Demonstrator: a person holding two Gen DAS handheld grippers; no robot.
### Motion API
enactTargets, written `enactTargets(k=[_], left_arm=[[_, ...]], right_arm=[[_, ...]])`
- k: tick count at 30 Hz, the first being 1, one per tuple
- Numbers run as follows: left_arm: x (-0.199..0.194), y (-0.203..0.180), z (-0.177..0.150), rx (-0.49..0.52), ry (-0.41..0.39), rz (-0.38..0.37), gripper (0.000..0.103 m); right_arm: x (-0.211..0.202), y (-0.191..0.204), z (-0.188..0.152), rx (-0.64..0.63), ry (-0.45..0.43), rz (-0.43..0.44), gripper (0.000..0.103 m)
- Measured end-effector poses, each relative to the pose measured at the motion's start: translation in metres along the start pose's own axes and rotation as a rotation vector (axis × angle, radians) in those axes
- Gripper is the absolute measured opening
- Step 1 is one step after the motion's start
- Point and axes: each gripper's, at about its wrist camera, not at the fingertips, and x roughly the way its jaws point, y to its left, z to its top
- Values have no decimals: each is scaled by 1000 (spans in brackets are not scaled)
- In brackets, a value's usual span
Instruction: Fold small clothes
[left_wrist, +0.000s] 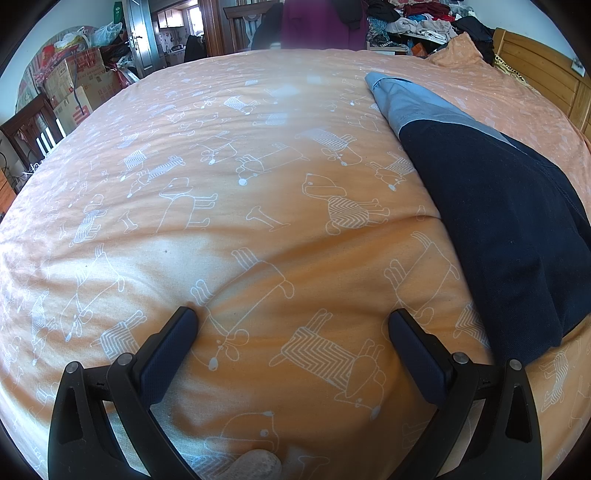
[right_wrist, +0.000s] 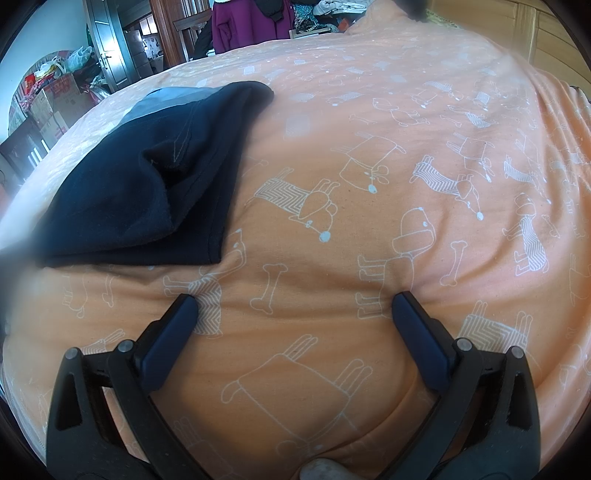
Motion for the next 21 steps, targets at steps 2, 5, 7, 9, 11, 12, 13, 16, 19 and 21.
enactTargets(k=[2,5,7,9,11,12,13,16,19,21], left_arm=[[0,0,0,0,0,0,103],[0,0,0,0,0,0,103],[0,0,0,0,0,0,103],[0,0,0,0,0,0,103],[0,0,0,0,0,0,103],[0,0,0,0,0,0,103],[-1,0,0,0,0,0,103],[-1,0,0,0,0,0,103],[-1,0,-1,0,0,0,103],[-1,0,0,1,2,1,103]], right_arm=[[0,0,0,0,0,0,103],[0,1,0,0,0,0,103],[0,0,0,1,-1,0,103],[0,0,0,1,0,0,103],[0,0,-1,1,-1,0,103],[0,1,0,1,0,0,103],[0,1,1,1,0,1,103],[1,3,2,0,-1,1,103],[1,3,2,1,-2,0,103],[1,3,2,0,1,-5,103]])
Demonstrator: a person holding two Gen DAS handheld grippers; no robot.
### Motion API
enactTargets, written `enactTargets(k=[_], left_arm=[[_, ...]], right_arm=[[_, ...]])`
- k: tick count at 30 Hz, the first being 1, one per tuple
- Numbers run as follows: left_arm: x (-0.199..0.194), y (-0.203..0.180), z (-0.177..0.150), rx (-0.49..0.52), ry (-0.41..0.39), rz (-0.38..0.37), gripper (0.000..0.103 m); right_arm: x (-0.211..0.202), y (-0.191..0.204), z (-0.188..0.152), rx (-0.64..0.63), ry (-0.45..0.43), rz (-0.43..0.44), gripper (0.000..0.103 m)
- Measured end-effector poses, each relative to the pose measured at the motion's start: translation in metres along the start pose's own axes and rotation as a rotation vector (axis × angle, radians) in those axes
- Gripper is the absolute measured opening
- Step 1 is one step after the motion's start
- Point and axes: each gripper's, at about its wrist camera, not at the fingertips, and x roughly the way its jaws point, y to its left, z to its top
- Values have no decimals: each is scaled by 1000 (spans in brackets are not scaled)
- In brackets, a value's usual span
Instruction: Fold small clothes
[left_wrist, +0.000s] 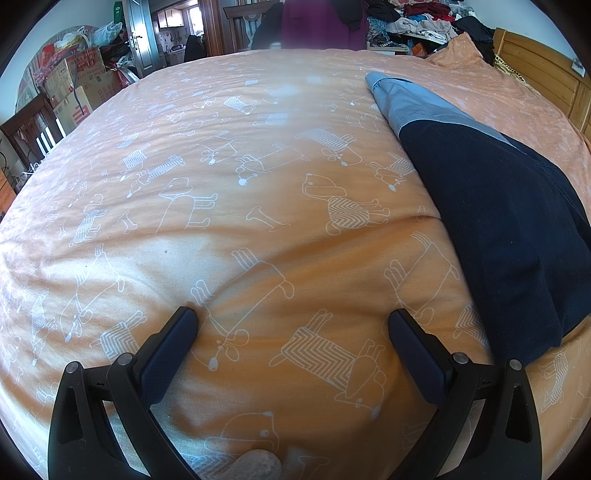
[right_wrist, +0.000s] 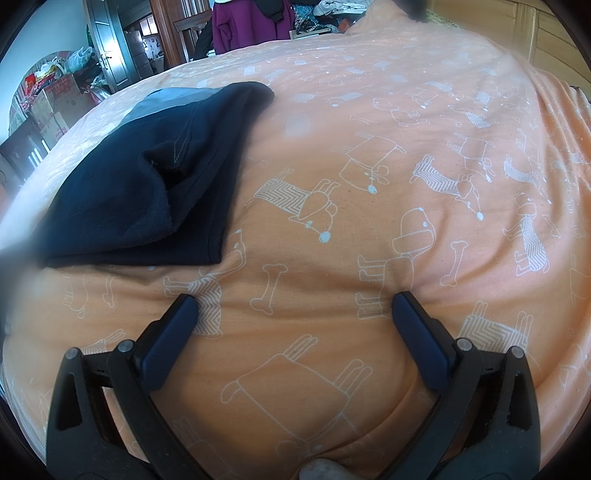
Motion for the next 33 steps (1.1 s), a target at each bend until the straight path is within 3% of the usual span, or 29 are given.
enactTargets(k=[8,10,12,17,20,21,23,25,26,28,33], left_arm=[[-10,6,4,-5,21,-38,103],[-30,4,6,1,-15,-60,103],[-61,-1,7,33,-82,-35,103],[-183,-10,13,34,-335,-24,103],[-279,-19,13,29,-567,24,103],[-315,-23,10,14,-667,66,103],[-374,-30,-1,-23,-840,140,103],[-418,-29,-18,-92,-989,108,103],[-428,-26,-21,-134,-1005,54,103],[-439,-25,-20,-157,-940,-32,103],[-425,-42,-22,-71,-814,35,103]], right_arm=[[-5,15,14,-37,53,-44,103],[-22,26,20,-74,27,-47,103],[-52,41,26,-107,-29,-41,103],[-154,84,49,-123,-217,41,103],[-228,109,57,-132,-388,49,103],[-261,119,58,-127,-489,30,103],[-293,129,55,-94,-602,2,103],[-300,136,58,-44,-574,47,103],[-293,138,64,-36,-500,100,103],[-280,142,70,-34,-432,101,103],[-258,154,77,-49,-360,28,103]])
